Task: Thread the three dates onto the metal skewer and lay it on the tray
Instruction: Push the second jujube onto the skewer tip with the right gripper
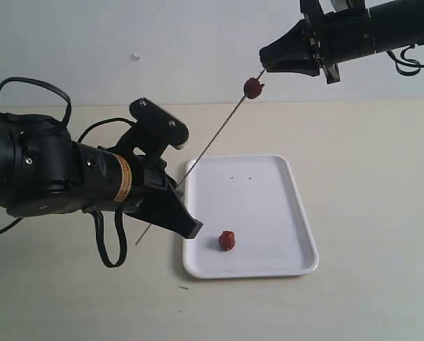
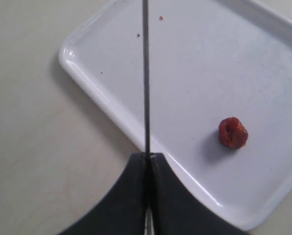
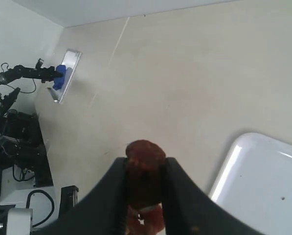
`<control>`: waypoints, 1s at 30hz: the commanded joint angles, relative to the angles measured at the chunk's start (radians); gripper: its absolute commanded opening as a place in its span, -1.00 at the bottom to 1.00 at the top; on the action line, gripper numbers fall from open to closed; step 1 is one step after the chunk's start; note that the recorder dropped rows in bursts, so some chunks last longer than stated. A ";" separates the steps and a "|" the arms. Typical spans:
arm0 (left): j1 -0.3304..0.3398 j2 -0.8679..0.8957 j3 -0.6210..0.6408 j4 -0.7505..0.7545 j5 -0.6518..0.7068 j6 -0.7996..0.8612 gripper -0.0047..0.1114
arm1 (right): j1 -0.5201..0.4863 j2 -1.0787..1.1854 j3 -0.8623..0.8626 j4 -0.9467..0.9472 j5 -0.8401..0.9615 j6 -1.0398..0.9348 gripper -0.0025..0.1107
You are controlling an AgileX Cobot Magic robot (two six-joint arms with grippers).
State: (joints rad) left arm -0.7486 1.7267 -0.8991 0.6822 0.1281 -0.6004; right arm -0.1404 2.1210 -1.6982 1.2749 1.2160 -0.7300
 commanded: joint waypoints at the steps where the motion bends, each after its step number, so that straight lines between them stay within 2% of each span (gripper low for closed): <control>1: 0.001 -0.004 0.003 -0.002 0.000 -0.009 -0.92 | 0.013 -0.009 -0.004 0.007 0.005 -0.001 -0.56; 11: 0.001 -0.004 0.003 -0.022 0.031 -0.009 -0.92 | 0.013 -0.015 -0.004 0.006 0.005 -0.001 -0.56; 30: 0.001 -0.004 0.003 -0.018 -0.002 -0.005 -0.92 | 0.039 -0.014 -0.004 -0.026 0.005 -0.007 -0.56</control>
State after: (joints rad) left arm -0.7486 1.7267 -0.8991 0.6683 0.1424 -0.6013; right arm -0.1182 2.1202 -1.6982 1.2447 1.2134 -0.7280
